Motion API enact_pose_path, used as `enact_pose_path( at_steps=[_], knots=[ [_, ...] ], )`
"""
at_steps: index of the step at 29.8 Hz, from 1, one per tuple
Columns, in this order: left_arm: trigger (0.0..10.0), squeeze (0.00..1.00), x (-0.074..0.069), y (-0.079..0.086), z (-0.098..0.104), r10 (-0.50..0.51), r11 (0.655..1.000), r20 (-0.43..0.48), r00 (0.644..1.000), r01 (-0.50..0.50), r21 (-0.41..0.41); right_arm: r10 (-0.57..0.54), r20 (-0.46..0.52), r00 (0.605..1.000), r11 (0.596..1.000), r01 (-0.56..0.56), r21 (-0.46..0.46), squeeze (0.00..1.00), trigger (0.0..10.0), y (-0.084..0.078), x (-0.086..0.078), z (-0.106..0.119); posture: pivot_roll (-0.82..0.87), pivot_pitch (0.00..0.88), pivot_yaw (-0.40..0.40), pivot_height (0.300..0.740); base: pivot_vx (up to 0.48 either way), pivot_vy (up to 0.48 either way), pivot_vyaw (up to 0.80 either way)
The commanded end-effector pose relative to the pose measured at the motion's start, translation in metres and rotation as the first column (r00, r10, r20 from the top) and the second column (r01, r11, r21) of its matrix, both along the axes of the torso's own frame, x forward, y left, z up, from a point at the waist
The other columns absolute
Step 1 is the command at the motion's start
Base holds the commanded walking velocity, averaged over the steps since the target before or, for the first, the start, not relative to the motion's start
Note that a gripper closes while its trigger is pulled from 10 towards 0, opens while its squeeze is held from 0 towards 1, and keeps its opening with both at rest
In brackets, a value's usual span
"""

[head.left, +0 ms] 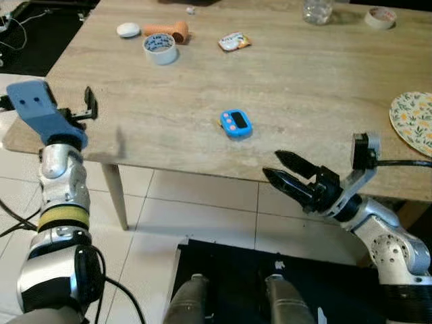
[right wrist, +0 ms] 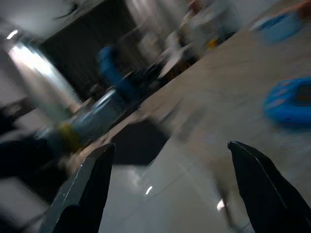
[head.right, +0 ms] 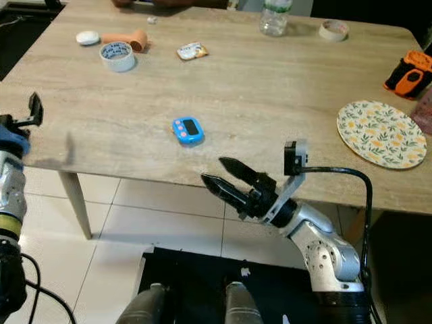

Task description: Restocking fridge

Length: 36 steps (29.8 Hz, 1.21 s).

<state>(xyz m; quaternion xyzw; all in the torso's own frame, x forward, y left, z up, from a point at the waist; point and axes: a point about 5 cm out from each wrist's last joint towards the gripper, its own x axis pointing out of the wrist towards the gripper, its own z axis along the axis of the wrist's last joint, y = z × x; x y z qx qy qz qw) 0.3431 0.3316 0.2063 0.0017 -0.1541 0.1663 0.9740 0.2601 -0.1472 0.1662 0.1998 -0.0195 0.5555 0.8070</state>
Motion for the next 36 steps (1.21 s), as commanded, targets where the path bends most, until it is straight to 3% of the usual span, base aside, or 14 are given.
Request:
enact_pose_path(
  at_steps=[1,6,14,16,19,22,23,24,27,28,31,34,35,36],
  knots=[
    [10.0,0.0,-0.013,0.021,-0.009,0.087,0.996,-0.035,0.996,-0.088,-0.023,0.051,-0.031,0.998,0.998,-0.052,-0.029,0.0,10.0,0.001,-0.009,-0.009,-0.05,0.22,0.013,0.74,0.0,0.0,0.0],
    [10.0,0.0,-0.047,0.06,-0.041,0.292,0.948,-0.152,0.944,-0.307,-0.085,-0.001,-0.179,0.984,0.943,-0.059,-0.326,0.0,10.0,-0.015,-0.02,-0.067,-0.04,0.212,0.009,0.74,0.0,0.0,0.0],
    [10.0,0.0,-0.077,0.082,-0.07,0.418,0.877,-0.256,0.872,-0.46,-0.135,-0.169,-0.275,0.947,0.868,0.01,-0.497,0.0,10.0,-0.043,-0.024,-0.109,-0.03,0.214,0.005,0.74,0.0,0.0,0.0],
    [10.0,0.0,-0.098,0.094,-0.084,0.491,0.822,-0.314,0.812,-0.551,-0.14,-0.302,-0.314,0.9,0.797,0.058,-0.601,0.0,10.0,-0.063,-0.03,-0.134,-0.03,0.218,0.003,0.74,0.0,0.0,0.0],
    [10.0,0.0,-0.103,0.097,-0.088,0.506,0.806,-0.331,0.796,-0.573,-0.148,-0.342,-0.323,0.882,0.777,0.073,-0.625,0.0,10.0,-0.069,-0.031,-0.14,-0.03,0.218,0.003,0.74,0.0,0.0,0.0],
    [10.0,0.0,-0.129,0.101,-0.119,0.534,0.719,-0.445,0.719,-0.663,-0.209,-0.572,-0.321,0.755,0.623,0.145,-0.769,0.0,10.0,-0.099,-0.044,-0.174,-0.03,0.233,0.003,0.74,0.0,0.0,0.0],
    [10.0,0.0,-0.129,0.101,-0.119,0.534,0.719,-0.445,0.719,-0.663,-0.209,-0.572,-0.321,0.755,0.623,0.145,-0.769,0.0,10.0,-0.099,-0.044,-0.174,-0.03,0.233,0.003,0.74,0.0,0.0,0.0],
    [10.0,0.0,-0.141,0.098,-0.135,0.531,0.691,-0.507,0.679,-0.694,-0.204,-0.652,-0.316,0.689,0.562,0.159,-0.812,0.0,10.0,-0.111,-0.054,-0.188,-0.03,0.236,0.004,0.74,0.0,0.0,0.0],
    [10.0,0.0,-0.145,0.096,-0.142,0.527,0.686,-0.531,0.663,-0.701,-0.195,-0.677,-0.313,0.666,0.543,0.165,-0.824,0.0,10.0,-0.114,-0.058,-0.192,-0.03,0.23,0.007,0.74,0.0,0.0,0.0],
    [10.0,0.0,-0.155,0.088,-0.161,0.503,0.675,-0.595,0.627,-0.715,-0.182,-0.748,-0.302,0.592,0.49,0.185,-0.852,0.0,10.0,-0.122,-0.067,-0.202,-0.03,0.23,0.007,0.74,0.0,0.0,0.0],
    [10.0,0.0,-0.162,0.078,-0.178,0.467,0.675,-0.651,0.598,-0.717,-0.174,-0.799,-0.294,0.524,0.45,0.196,-0.871,0.0,10.0,-0.129,-0.078,-0.211,-0.04,0.227,0.014,0.74,0.0,0.0,0.0],
    [10.0,0.0,-0.164,0.073,-0.185,0.45,0.675,-0.674,0.586,-0.717,-0.172,-0.818,-0.287,0.498,0.43,0.199,-0.881,0.0,10.0,-0.132,-0.083,-0.214,-0.04,0.227,0.014,0.74,0.0,0.0,0.0],
    [10.0,0.0,-0.166,0.066,-0.193,0.419,0.685,-0.698,0.58,-0.707,-0.177,-0.842,-0.275,0.464,0.402,0.199,-0.894,0.0,10.0,-0.136,-0.089,-0.218,-0.04,0.219,0.014,0.74,0.0,0.0,0.0],
    [10.0,0.0,-0.165,0.048,-0.21,0.323,0.733,-0.75,0.577,-0.654,-0.187,-0.891,-0.238,0.388,0.329,0.188,-0.925,0.0,10.0,-0.142,-0.102,-0.226,-0.03,0.2,0.014,0.74,0.0,0.0,0.0]
  ],
)
